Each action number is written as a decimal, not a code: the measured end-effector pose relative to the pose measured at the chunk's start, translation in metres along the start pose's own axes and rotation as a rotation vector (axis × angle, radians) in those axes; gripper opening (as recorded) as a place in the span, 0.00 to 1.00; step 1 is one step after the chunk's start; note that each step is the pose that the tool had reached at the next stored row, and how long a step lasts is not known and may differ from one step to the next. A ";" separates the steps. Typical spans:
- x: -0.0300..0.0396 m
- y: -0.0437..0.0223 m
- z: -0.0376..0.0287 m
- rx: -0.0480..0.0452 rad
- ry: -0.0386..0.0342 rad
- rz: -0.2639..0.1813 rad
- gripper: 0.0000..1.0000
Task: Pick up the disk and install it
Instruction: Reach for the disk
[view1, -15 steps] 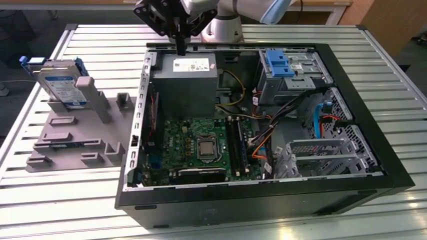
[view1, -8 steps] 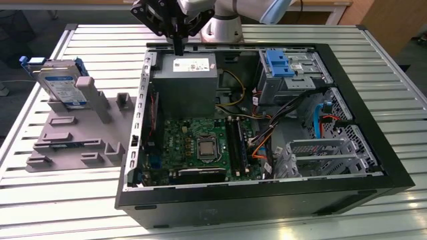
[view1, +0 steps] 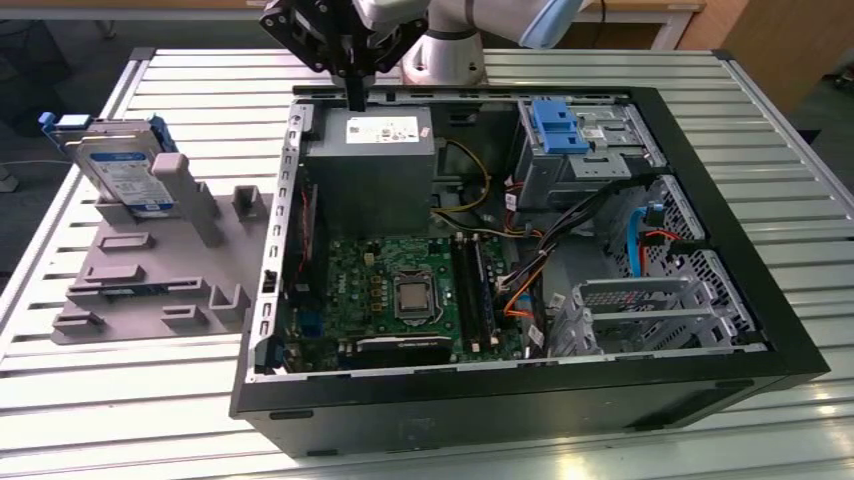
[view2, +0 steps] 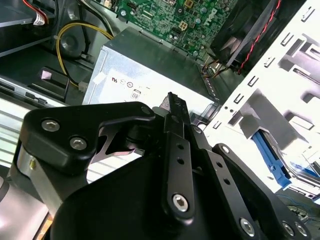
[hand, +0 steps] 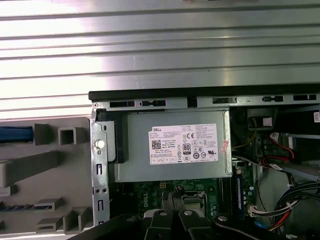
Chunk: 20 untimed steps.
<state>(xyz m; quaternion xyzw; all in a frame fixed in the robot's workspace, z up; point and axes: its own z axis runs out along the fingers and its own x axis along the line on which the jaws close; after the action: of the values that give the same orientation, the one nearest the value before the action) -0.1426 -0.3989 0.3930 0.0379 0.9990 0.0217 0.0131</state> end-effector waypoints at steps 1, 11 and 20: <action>0.0000 0.0000 0.0000 0.0000 0.0000 0.000 0.11; 0.0074 0.0013 -0.0001 0.0000 -0.0001 0.000 0.11; 0.0127 0.0020 -0.0002 0.0000 0.0000 0.000 0.11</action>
<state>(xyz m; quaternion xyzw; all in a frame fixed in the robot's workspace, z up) -0.1552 -0.3960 0.3930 0.0379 0.9990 0.0217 0.0130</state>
